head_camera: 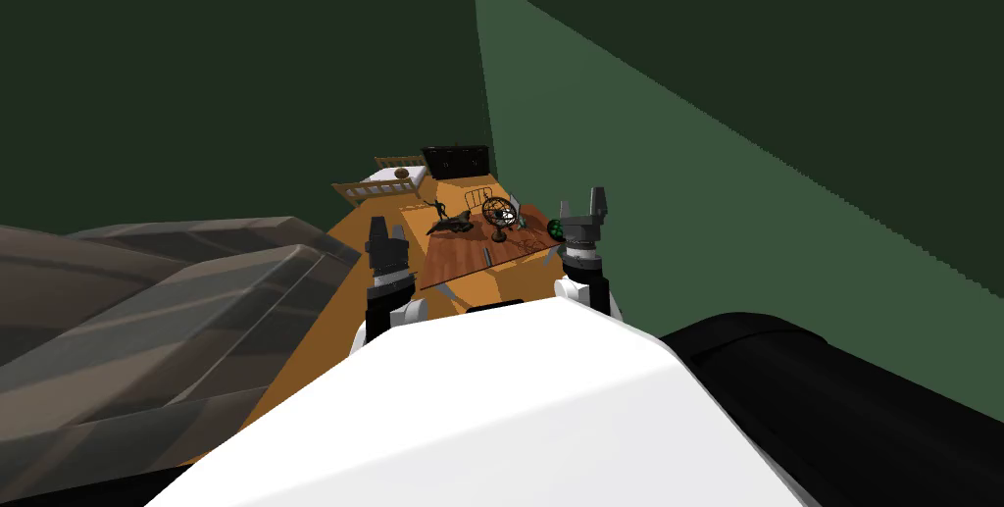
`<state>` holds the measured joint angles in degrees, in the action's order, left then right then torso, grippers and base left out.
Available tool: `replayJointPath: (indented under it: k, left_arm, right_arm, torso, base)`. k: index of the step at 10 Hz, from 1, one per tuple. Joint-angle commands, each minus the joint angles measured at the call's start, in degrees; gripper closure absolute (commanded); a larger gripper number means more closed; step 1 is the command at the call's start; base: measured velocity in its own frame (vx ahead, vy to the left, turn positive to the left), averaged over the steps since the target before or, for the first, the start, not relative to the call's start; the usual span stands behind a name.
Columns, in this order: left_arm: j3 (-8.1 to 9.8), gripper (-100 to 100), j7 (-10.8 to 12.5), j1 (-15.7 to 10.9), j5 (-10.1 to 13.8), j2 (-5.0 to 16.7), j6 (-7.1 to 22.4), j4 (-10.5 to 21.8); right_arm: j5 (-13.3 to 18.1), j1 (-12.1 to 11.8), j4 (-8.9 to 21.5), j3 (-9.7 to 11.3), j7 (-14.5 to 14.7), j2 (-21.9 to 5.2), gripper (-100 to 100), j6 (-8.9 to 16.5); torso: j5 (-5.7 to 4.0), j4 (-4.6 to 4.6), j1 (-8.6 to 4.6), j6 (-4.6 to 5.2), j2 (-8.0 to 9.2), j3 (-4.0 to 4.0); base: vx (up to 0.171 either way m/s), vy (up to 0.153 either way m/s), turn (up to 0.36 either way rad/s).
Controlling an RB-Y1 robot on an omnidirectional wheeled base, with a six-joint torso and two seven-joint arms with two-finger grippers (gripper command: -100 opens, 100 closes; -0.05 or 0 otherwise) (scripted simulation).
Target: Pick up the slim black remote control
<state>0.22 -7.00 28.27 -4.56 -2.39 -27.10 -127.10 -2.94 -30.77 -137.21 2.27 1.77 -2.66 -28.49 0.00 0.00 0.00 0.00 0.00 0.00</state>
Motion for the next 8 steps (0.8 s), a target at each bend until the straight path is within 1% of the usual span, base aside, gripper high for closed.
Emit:
replayJointPath:
  k: [1,2,4,7,8]
  left_arm:
    - [-0.04,-100,-0.56,-0.15,0.91,2.07,0.00,0.46]
    - [-0.09,-100,-1.11,-0.32,1.84,3.70,0.02,0.94]
    - [-0.31,-100,-2.72,-0.76,4.59,7.23,0.24,2.47]
    - [-1.06,-100,-6.07,-1.62,9.83,12.38,1.25,6.33]
    - [-1.06,-100,-6.07,-1.62,10.62,12.41,1.25,6.33]
  right_arm:
    - [0.00,0.00,0.00,0.00,0.00,0.00,0,0.00]
    - [0.00,0.01,0.00,0.00,0.00,0.00,0,0.00]
    - [0.00,0.01,0.00,0.00,0.00,-0.01,0,0.00]
    - [0.00,0.01,0.01,-0.01,0.00,-0.01,0,0.00]
    - [0.00,0.02,0.01,-0.01,0.00,-0.01,0,0.01]
  torso:
    - [0.00,0.00,0.00,0.00,0.00,0.00]
    - [0.01,0.01,0.08,0.02,0.04,0.02]
    - [0.07,0.05,0.31,0.03,0.24,0.13]
    - [0.11,0.06,0.51,0.03,0.26,0.15]
    - [0.12,0.06,0.54,0.04,0.27,0.16]
  base:
    - [-0.012,0.022,-0.139]
    - [-0.042,0.055,-0.210]
    - [-0.072,0.087,-0.274]
    - [-0.072,0.118,-0.394]
    - [-0.060,0.082,-0.117]
